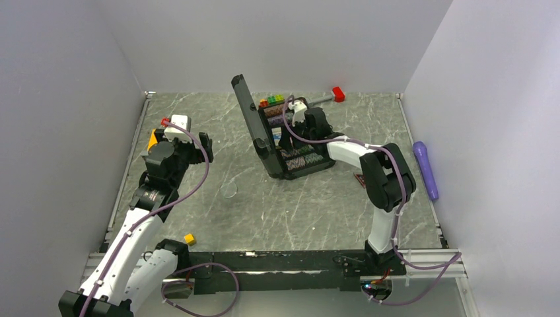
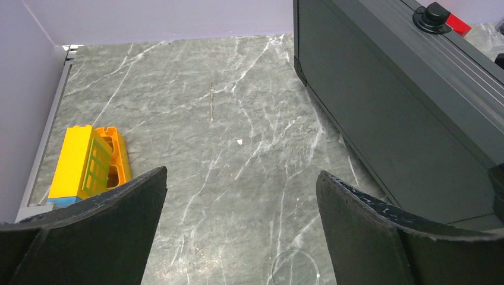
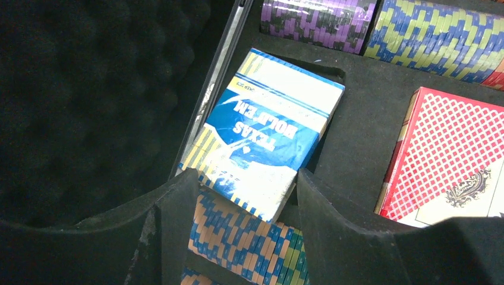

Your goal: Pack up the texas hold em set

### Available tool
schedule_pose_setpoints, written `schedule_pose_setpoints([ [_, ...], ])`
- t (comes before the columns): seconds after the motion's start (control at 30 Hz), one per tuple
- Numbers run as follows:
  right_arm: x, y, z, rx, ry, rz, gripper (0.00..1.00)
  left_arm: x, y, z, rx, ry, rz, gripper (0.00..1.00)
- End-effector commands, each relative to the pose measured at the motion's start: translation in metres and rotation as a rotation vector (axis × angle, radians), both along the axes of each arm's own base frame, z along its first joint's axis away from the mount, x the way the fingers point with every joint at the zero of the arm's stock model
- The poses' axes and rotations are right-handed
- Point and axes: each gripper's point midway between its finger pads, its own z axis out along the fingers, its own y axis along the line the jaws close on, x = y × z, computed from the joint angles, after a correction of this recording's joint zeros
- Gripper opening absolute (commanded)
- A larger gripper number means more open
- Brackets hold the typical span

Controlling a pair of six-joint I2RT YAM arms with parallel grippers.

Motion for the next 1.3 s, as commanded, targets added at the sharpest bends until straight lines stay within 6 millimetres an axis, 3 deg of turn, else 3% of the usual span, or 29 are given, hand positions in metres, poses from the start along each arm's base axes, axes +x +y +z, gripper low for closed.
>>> schedule_pose_setpoints([
  [0.0, 0.029, -0.003, -0.012, -0.056, -0.044, -0.069, 0.63, 0.002, 0.000, 0.024, -0.005, -0.060, -0.005, 0.99],
  [0.53, 0.060, -0.009, -0.010, -0.071, -0.053, -0.103, 0.64, 0.002, 0.000, 0.026, -0.006, -0.064, -0.004, 0.99],
  [0.63, 0.062, -0.013, -0.007, -0.073, -0.055, -0.113, 0.68, 0.002, 0.000, 0.026, -0.006, -0.064, -0.007, 0.99],
  [0.97, 0.045, -0.010, 0.026, -0.037, -0.053, -0.108, 0.86, 0.002, -0.001, 0.025, -0.009, -0.062, -0.010, 0.99],
  [1.07, 0.037, -0.003, 0.029, -0.049, -0.026, -0.112, 0.94, 0.003, -0.002, 0.025, -0.010, -0.060, -0.013, 0.99],
  [1.27, 0.022, 0.020, 0.030, -0.017, 0.008, -0.090, 0.96, 0.003, -0.002, 0.023, -0.011, -0.054, -0.013, 0.99],
])
